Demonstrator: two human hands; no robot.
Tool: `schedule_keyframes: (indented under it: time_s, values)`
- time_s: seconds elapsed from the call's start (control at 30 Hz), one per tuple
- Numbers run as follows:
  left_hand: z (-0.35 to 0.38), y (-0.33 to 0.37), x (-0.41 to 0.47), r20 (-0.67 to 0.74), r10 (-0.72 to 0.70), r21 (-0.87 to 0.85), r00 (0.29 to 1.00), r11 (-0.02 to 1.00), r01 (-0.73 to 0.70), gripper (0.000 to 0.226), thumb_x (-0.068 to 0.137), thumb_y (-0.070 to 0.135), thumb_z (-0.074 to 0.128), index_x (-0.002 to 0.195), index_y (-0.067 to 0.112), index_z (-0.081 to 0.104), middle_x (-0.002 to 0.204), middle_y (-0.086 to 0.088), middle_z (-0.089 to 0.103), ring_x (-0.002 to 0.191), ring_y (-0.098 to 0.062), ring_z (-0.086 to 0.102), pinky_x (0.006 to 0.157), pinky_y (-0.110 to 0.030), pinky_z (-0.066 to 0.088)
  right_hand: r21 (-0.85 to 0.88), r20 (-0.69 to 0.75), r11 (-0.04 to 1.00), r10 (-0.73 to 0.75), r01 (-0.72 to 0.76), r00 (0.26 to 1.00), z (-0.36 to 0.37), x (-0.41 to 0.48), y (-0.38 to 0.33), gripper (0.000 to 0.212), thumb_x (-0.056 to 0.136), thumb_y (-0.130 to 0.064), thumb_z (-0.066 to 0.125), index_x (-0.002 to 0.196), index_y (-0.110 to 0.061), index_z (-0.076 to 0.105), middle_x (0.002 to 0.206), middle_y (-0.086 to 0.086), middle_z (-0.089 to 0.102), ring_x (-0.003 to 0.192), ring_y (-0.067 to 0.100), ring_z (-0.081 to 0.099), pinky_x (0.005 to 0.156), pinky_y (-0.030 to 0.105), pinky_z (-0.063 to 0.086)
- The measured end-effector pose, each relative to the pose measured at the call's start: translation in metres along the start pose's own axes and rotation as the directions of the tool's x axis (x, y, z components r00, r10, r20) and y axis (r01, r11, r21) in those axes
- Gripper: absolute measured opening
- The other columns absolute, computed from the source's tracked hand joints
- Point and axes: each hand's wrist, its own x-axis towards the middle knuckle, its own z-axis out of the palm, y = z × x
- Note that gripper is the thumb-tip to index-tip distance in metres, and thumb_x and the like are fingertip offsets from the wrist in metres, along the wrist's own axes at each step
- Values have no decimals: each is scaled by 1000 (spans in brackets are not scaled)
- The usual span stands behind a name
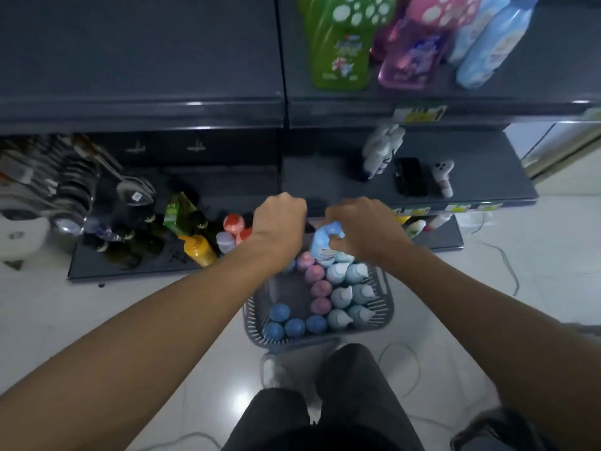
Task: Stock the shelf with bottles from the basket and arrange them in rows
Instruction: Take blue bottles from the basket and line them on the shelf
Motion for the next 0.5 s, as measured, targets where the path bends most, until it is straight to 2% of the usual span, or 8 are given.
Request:
schedule_keyframes:
  time_s: [0.13, 0.2, 0.23, 0.3, 0.4, 0.5]
  values:
    - [-54, 17, -4, -65, 81, 1, 995, 997, -81, 23, 85, -5, 63, 106, 5, 67, 111, -16, 64, 105, -37, 64, 65, -36, 43, -31, -100, 999, 19, -22, 995, -56, -5, 7, 20, 72, -26, 68, 92, -22, 67, 89, 3, 67, 85, 30, 61, 63, 33, 40]
    - [-79, 24, -7, -91, 97, -2, 991, 995, -97, 14, 82, -5, 66, 88, 8, 64, 97, -13, 60, 91, -34, 62, 63, -35, 43, -33, -157, 999, 32, -37, 987, -82, -10, 12, 19, 72, -24, 69, 90, -20, 67, 86, 4, 66, 84, 29, 60, 61, 32, 36]
    - [-91, 28, -7, -114, 102, -10, 988, 995, -104, 20, 81, -6, 66, 75, 9, 54, 86, -11, 55, 82, -31, 57, 62, -34, 43, -39, -176, 998, 46, -54, 983, -94, -13, 15, 19, 72, -23, 69, 90, -19, 68, 86, 4, 67, 84, 29, 59, 61, 32, 37]
    - [-113, 35, -8, -156, 141, -17, 978, 989, -145, 36, 80, -5, 67, 63, 10, 40, 71, -5, 43, 72, -28, 49, 59, -35, 43, -48, -196, 994, 87, -98, 977, -118, -17, 22, 21, 73, -24, 70, 94, -19, 69, 90, 4, 68, 87, 28, 60, 64, 32, 41]
    - [-145, 47, -10, -206, 207, -4, 956, 977, -212, 38, 81, -6, 65, 59, 11, 39, 63, -6, 39, 61, -25, 45, 56, -35, 44, -29, -252, 986, 151, -163, 956, -153, -27, 34, 25, 72, -28, 73, 95, -19, 70, 92, 4, 70, 89, 28, 62, 67, 33, 48]
    - [-173, 63, -10, -253, 230, -8, 940, 971, -240, 38, 82, -2, 66, 60, 12, 39, 66, -6, 40, 64, -27, 46, 58, -35, 43, -7, -305, 980, 189, -200, 934, -182, -39, 51, 27, 71, -29, 76, 95, -18, 71, 90, 2, 69, 86, 26, 60, 72, 34, 52]
